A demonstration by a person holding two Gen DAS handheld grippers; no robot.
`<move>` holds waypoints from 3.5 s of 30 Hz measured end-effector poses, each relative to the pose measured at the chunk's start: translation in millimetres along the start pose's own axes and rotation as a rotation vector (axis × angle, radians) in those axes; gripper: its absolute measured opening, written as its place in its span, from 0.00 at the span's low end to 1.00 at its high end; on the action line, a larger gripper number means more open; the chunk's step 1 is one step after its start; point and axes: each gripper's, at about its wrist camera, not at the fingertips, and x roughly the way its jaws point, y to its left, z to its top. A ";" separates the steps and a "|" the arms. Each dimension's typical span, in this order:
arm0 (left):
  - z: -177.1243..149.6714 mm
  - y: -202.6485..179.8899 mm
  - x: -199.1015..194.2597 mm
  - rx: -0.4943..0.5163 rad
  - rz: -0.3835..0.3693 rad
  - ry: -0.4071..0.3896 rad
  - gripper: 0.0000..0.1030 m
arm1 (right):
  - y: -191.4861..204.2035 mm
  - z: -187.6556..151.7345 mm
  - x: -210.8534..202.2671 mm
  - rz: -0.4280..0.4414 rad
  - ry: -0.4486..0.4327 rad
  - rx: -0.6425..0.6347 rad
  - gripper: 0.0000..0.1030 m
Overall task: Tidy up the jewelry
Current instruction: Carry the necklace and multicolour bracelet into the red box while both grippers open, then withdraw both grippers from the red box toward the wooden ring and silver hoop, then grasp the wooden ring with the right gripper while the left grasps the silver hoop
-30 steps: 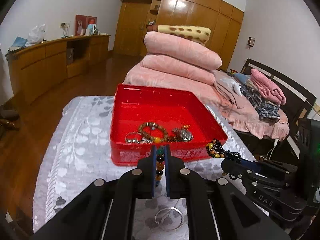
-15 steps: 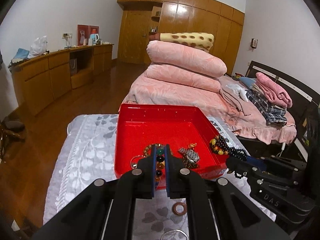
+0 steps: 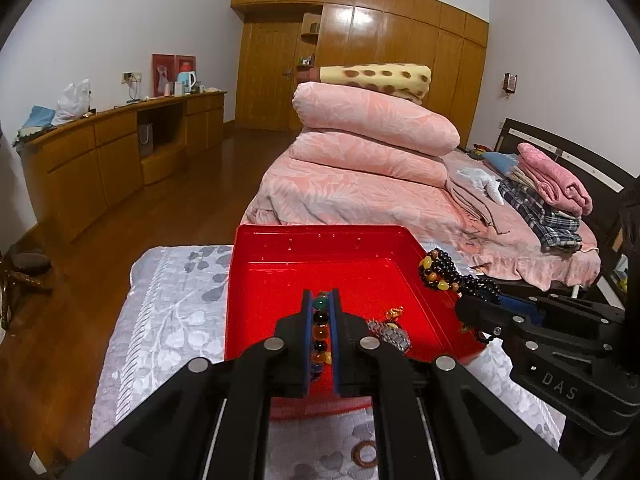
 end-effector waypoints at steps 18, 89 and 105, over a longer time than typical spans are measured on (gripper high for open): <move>13.0 23.2 73.2 -0.062 0.007 0.091 0.47 | -24.0 11.3 58.3 -0.054 0.055 0.044 0.50; -125.2 63.2 -45.1 -0.050 0.190 0.109 0.94 | 63.0 -113.5 56.5 -0.055 0.227 -0.055 0.28; -138.8 -10.2 -33.4 0.010 0.071 0.174 0.93 | -11.8 -125.2 2.3 -0.147 0.171 0.059 0.28</move>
